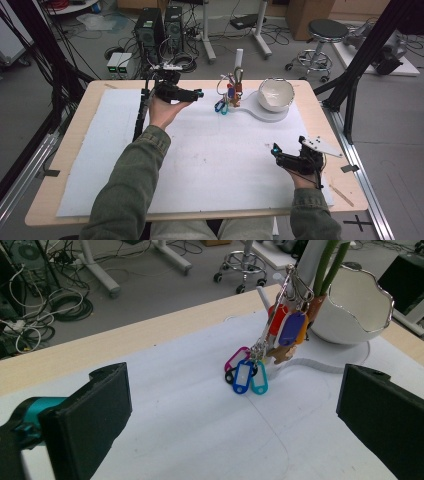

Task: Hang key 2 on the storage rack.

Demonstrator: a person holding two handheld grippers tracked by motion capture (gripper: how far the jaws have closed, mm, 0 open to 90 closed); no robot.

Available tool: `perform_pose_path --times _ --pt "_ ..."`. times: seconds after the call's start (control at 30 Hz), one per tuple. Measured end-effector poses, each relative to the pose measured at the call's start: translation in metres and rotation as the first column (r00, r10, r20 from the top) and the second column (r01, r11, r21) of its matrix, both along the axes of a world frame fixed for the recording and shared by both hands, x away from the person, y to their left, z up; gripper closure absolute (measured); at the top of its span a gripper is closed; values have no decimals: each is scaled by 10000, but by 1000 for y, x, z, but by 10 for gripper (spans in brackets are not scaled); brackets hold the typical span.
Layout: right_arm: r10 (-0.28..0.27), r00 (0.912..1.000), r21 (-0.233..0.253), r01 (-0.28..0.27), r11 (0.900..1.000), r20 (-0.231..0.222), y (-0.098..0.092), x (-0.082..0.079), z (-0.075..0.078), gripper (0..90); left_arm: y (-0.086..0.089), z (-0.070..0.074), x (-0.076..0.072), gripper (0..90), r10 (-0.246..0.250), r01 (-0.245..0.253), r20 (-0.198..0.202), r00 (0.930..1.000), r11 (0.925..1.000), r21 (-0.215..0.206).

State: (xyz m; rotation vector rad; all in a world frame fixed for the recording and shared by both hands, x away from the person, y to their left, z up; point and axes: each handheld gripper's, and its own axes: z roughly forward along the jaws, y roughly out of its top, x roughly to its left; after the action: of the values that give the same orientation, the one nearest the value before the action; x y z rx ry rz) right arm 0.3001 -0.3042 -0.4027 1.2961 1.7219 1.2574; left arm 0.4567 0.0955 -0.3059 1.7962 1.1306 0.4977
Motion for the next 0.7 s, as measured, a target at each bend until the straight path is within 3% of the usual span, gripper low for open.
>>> perform_pose_path --times 0.47,0.6,0.7 --pt "-9 10000 -37 9 10000 16 0 -1 -1 9 16 -10 -14 16 213 -208 -157 9996 9993 310" --pt "-65 10000 14 65 10000 -5 0 -2 -1 9 20 -14 -18 16 75 -64 -305 9995 9994 348" --pt "-70 10000 70 70 10000 -46 0 -2 -1 9 22 -14 -20 16 48 -21 -357 9994 9972 744"
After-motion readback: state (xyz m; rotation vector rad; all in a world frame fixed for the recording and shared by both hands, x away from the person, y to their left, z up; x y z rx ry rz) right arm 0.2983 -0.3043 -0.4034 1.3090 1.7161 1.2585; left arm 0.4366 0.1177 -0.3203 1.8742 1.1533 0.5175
